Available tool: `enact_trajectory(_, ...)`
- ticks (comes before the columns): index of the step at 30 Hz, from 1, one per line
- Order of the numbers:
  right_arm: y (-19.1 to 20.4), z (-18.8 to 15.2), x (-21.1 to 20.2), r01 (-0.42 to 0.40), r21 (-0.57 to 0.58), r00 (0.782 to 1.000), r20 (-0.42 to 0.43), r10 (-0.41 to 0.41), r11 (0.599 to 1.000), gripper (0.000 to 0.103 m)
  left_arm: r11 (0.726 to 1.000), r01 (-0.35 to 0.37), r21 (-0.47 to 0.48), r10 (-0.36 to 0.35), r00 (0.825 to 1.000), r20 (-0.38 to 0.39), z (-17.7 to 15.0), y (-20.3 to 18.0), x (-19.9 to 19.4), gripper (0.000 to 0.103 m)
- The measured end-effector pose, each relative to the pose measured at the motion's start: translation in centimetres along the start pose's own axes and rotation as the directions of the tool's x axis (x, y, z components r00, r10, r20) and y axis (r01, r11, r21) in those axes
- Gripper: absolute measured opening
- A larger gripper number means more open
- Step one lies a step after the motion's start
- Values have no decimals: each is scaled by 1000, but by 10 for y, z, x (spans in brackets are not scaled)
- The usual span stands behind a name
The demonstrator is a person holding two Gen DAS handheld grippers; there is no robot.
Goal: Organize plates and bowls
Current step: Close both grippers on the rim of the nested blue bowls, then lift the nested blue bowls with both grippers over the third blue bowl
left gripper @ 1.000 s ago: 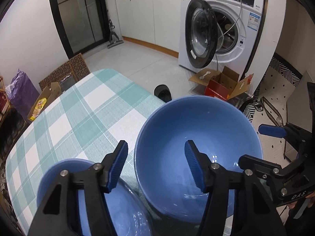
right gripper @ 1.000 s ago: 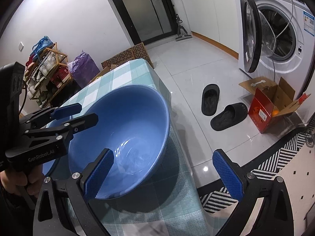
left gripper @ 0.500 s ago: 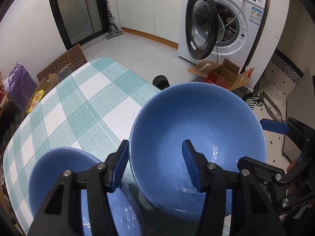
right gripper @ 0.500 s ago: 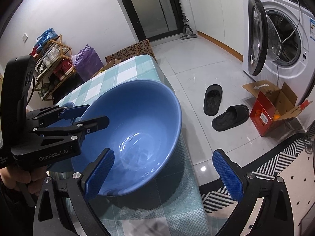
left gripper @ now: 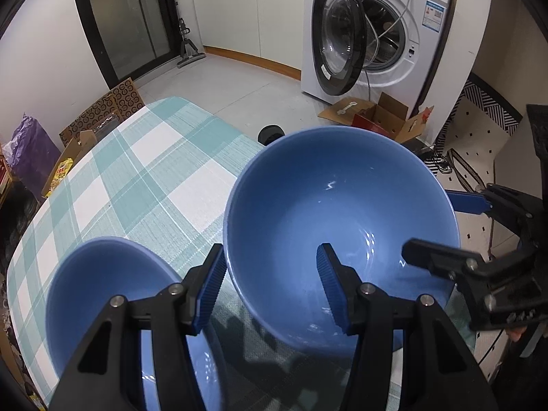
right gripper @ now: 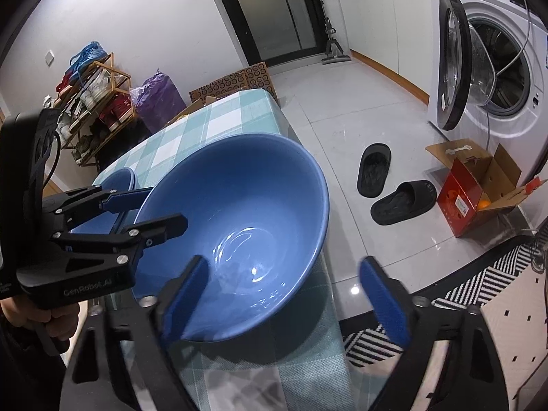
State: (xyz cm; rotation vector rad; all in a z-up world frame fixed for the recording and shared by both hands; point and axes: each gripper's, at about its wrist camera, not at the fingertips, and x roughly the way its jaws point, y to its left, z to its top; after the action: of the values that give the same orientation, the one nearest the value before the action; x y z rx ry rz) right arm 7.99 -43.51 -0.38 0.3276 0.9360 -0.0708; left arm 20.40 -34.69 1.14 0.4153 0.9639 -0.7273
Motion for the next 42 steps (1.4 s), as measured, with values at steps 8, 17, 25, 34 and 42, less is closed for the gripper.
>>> enact_trajectory(8, 0, -1, -4, -12, -18, 1000, -4, 12, 1000, 76, 1000, 7, 6, -7, 1000, 1, -5, -4, -3, 54)
enact_trajectory(17, 7, -2, -5, -30, -54, 1000, -8, 29, 998, 62, 1000, 1, 11, -1, 1000, 3, -8, -5, -5, 48)
enact_trajectory(25, 0, 0, -11, -10, -30, 1000, 24, 10, 999, 40, 1000, 6, 1, -6, 1000, 10, -10, -2, -7, 42)
enact_trajectory(34, -5, 0, -15, -13, -24, 999, 42, 14, 1000, 36, 1000, 6, -11, -6, 1000, 14, -11, -1, -8, 37)
enact_trajectory(42, -6, -2, -16, 16, -31, 999, 47, -14, 999, 27, 1000, 1, -27, 0, 1000, 23, -10, 1, -9, 31)
